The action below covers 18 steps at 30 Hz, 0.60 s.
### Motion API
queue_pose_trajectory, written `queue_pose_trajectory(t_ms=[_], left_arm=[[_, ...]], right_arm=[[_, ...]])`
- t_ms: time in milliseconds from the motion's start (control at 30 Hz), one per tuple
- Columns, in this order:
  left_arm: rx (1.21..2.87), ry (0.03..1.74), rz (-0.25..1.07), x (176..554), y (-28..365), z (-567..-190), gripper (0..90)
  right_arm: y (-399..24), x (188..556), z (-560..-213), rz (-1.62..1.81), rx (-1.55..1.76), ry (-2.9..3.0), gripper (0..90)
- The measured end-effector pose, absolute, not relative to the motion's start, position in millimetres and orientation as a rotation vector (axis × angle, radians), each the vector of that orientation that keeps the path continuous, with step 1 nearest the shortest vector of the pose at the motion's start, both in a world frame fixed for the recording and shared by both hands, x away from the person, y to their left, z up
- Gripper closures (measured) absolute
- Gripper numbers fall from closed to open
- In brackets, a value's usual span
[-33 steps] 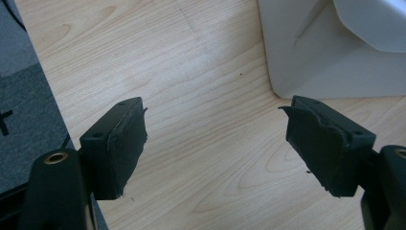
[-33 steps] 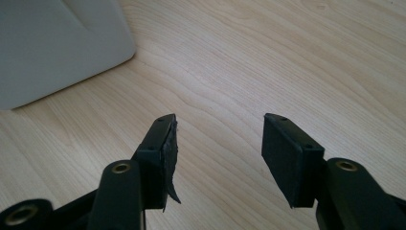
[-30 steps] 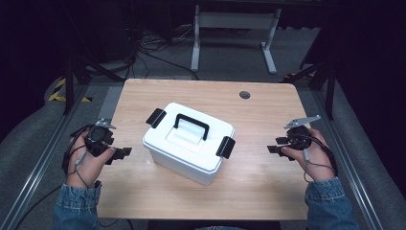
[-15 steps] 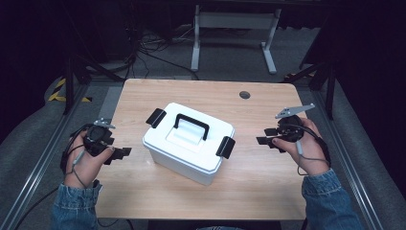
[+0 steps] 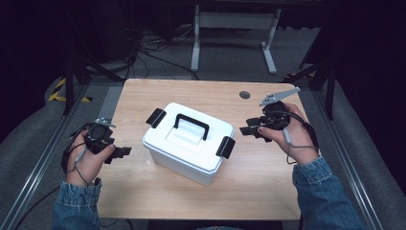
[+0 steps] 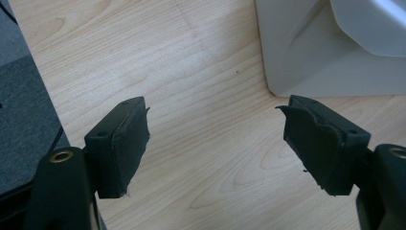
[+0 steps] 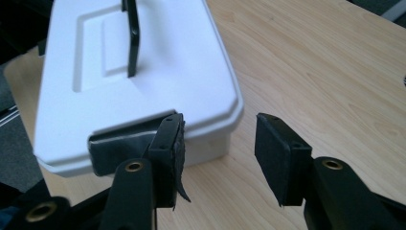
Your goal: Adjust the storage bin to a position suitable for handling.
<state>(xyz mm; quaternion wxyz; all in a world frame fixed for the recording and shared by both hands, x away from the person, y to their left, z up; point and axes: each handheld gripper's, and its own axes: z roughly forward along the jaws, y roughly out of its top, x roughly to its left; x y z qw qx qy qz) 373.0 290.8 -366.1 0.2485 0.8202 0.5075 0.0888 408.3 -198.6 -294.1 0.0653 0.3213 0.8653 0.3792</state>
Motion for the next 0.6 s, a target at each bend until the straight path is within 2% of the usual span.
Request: queue_pose_trajectory(t_ms=[133, 600], left_arm=[[2.199, 1.415, 0.212, 373, 292, -368, 24.5], [2.208, 1.420, 0.229, 374, 292, -368, 23.7]], right_arm=[[-191, 410, -289, 1.149, 0.954, 2.618, 55.2], [-158, 413, -276, 1.216, 0.866, 2.679, 55.8]])
